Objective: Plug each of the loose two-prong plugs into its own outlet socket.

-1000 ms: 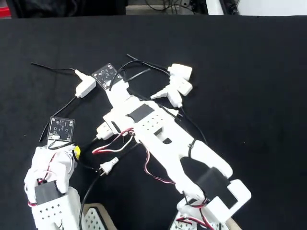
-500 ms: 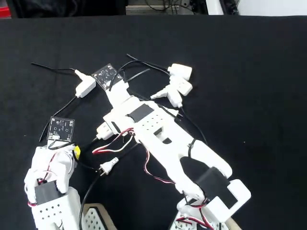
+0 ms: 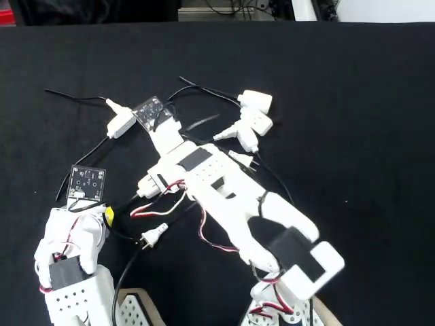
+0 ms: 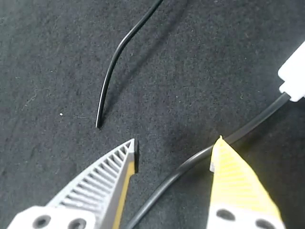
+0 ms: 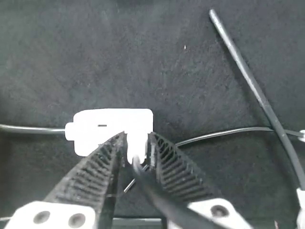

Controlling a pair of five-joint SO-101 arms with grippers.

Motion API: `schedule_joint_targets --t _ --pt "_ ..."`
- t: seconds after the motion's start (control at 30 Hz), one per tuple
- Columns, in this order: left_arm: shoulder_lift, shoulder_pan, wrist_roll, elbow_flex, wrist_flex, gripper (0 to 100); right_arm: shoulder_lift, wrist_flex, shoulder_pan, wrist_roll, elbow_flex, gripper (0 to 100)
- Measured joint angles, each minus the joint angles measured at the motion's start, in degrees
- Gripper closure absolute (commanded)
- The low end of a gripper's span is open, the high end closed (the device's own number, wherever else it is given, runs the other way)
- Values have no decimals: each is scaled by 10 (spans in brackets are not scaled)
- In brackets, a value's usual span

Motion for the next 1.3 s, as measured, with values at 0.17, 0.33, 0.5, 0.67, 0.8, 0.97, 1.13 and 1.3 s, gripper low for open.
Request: schedule_joint_targets --t 0.17,0.33,0.5,0.67,0.8,0.97,1.13,1.3 --pt "0 0 0 0 0 744 4 5 0 0 -3 986" --pt "0 0 0 0 0 744 5 10 0 0 -6 979" --pt "0 0 1 0 0 744 5 11 -3 18 -5 753" --pt "0 0 0 0 0 744 7 18 -18 39 -2 560" --pt "0 0 -1 0 0 744 -1 65 -45 61 -1 570" --pt "0 0 -1 0 0 744 -88 156 -53 69 -1 644" --pt "0 0 -1 0 -20 744 -192 322 -47 147 6 821" --pt "0 8 18 0 -75 739 -293 404 40 169 11 955"
